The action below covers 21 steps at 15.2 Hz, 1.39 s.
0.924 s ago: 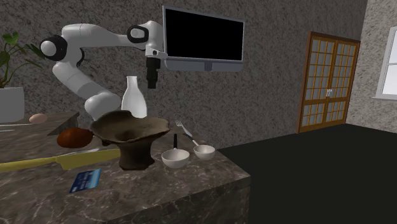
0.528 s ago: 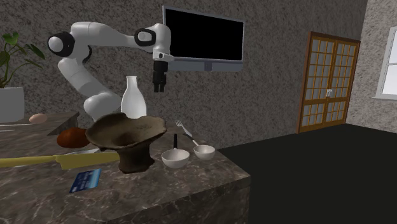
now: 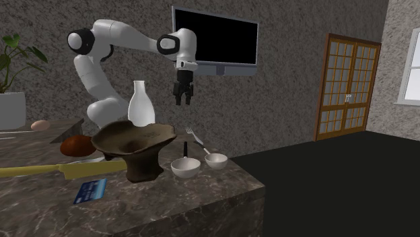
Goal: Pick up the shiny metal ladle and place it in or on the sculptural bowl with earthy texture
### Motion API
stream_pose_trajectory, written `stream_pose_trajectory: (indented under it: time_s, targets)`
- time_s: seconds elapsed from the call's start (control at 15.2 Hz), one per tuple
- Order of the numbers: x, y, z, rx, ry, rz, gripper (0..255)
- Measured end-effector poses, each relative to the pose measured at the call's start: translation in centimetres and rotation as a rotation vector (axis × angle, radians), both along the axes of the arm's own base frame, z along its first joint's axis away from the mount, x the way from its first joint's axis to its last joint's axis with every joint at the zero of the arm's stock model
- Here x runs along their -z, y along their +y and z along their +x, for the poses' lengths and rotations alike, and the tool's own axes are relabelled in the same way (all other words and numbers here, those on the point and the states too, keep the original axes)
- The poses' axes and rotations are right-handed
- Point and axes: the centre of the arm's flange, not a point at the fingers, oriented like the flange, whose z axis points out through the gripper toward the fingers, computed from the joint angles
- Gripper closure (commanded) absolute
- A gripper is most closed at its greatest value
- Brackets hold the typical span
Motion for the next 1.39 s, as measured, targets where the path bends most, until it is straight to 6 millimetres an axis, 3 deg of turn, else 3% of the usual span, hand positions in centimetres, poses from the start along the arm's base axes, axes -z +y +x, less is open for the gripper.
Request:
stream_pose_trajectory:
  time_s: [0.66, 1.39]
  targets:
    - [3.8, -11.1, 6.9, 0.348, -0.027, -0.028, 0]
    - [7.4, -24.7, 9.7, 0.733, -0.056, -0.057, 0]
